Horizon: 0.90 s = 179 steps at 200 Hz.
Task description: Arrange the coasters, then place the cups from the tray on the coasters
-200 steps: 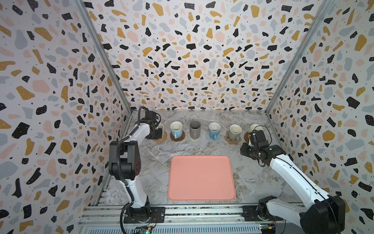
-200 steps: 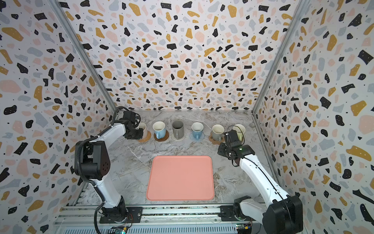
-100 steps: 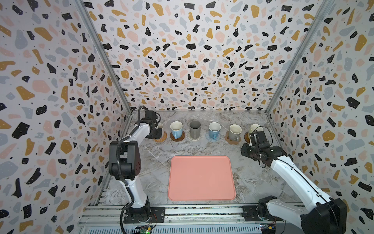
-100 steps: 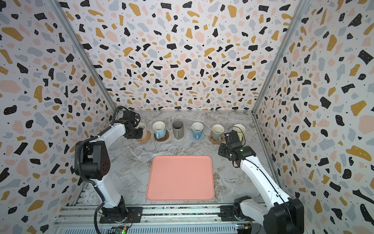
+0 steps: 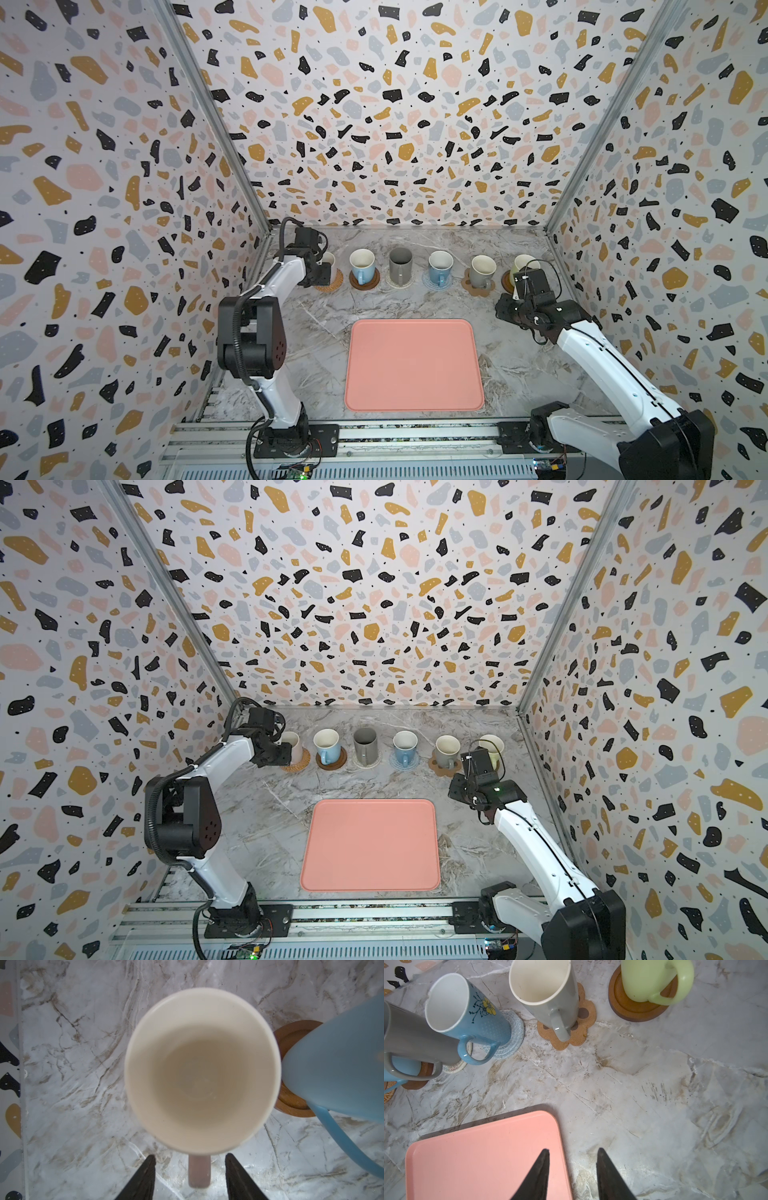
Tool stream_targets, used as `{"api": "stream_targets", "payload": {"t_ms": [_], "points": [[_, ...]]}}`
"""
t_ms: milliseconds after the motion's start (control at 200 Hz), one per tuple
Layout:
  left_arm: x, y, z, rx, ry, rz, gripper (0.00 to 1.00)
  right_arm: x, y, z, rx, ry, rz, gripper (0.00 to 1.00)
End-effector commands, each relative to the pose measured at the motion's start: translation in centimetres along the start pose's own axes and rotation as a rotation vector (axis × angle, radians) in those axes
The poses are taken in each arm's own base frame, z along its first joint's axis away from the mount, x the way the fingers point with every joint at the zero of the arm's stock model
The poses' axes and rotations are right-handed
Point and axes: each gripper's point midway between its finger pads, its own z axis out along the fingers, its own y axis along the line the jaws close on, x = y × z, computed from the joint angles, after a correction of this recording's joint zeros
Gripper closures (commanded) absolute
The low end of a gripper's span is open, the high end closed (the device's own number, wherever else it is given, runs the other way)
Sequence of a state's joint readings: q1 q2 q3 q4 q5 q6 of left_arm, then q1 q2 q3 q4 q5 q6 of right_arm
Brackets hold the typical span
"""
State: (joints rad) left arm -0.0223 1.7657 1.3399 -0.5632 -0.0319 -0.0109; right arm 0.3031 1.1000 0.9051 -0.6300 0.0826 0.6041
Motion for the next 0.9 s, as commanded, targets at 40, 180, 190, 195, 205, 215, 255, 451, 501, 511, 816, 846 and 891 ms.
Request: {"api": "stream_targets", "payload": {"t_ms": [40, 180, 190, 195, 205, 215, 255, 451, 501, 511, 816, 846, 891], "points": [[-1.1, -0.5, -2.3, 0.046, -0.102, -0.008, 0.41, -0.2, -0.6, -0.8, 0.023, -0.016, -0.002, 0.60], [-1.5, -1.1, -4.4, 0.086, -0.190, -0.024, 0.38, -0.8, -0.8, -1.1, 0.031, -0.051, -0.020, 0.60], [-1.6, -1.2, -4.6, 0.090, -0.197, -0.025, 0.38, -0.9, -0.8, -1.1, 0.031, -0.054, -0.023, 0.60], [-1.6, -1.2, -4.7, 0.090, -0.202, -0.026, 0.38, -0.9, -0.8, -1.2, 0.031, -0.058, -0.024, 0.59], [-1.6, -1.3, -4.9, 0.094, -0.208, -0.027, 0.37, -1.0, -0.8, -1.2, 0.030, -0.063, -0.025, 0.59], [-1.6, -1.3, -5.1, 0.098, -0.216, -0.029, 0.37, -1.1, -0.8, -1.2, 0.029, -0.066, -0.027, 0.59], [-1.8, -1.7, -5.8, 0.117, -0.252, -0.029, 0.31, -1.4, -0.8, -1.4, 0.028, -0.088, -0.034, 0.56], [-1.4, -2.7, -8.6, 0.188, -0.392, -0.038, 0.00, -3.5, -0.8, -2.9, 0.014, -0.240, -0.069, 0.40], [-1.3, -2.7, -9.3, 0.189, -0.431, -0.053, 0.00, -4.0, -1.0, -3.3, 0.017, -0.285, -0.078, 0.32], [-1.2, -2.7, -9.5, 0.190, -0.440, -0.055, 0.01, -4.1, -1.0, -3.4, 0.017, -0.294, -0.079, 0.26], [1.1, -0.3, -12.7, 0.097, -0.761, -0.179, 0.01, -5.9, -1.9, -4.2, 0.022, -0.564, -0.174, 0.01], [1.7, -0.2, -12.5, 0.092, -0.774, -0.184, 0.01, -5.7, -1.9, -4.0, 0.019, -0.590, -0.206, 0.01], [1.8, -0.2, -13.0, 0.093, -0.837, -0.177, 0.01, -5.6, -1.8, -3.9, 0.010, -0.640, -0.249, 0.01]]}}
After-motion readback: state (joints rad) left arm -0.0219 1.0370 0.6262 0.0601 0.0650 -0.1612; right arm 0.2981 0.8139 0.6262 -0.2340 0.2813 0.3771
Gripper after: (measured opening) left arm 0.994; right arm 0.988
